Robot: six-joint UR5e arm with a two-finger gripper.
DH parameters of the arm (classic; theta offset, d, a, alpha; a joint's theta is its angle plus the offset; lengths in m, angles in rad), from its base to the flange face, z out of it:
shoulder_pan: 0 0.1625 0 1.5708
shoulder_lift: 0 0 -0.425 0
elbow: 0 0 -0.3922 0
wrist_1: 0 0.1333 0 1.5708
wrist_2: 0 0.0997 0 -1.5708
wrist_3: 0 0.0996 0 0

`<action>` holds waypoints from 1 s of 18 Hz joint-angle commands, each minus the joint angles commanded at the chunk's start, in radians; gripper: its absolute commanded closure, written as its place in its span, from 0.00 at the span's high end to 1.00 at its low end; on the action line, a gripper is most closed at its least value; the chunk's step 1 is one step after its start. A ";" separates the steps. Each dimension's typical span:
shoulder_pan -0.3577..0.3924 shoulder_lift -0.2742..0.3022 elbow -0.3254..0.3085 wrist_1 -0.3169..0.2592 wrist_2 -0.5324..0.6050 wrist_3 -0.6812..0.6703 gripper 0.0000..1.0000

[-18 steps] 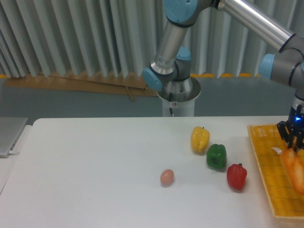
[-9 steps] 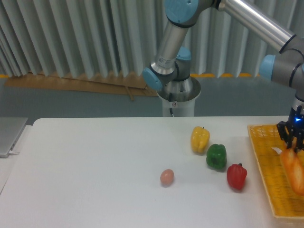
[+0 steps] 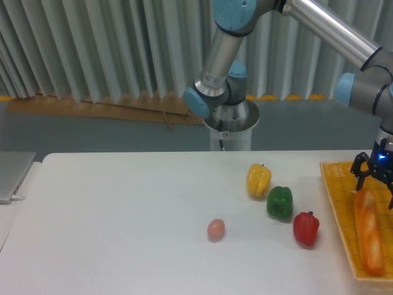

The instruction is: Place the bread in the basket

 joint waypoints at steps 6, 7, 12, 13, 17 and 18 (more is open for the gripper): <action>-0.081 0.072 0.026 0.003 -0.015 0.005 1.00; -0.098 0.086 0.025 0.000 -0.015 0.005 1.00; -0.185 0.103 0.005 -0.008 -0.012 -0.005 1.00; -0.201 0.103 0.000 -0.009 -0.011 0.000 1.00; -0.259 0.149 0.000 -0.106 -0.009 -0.009 1.00; -0.273 0.153 -0.002 -0.130 -0.009 -0.009 1.00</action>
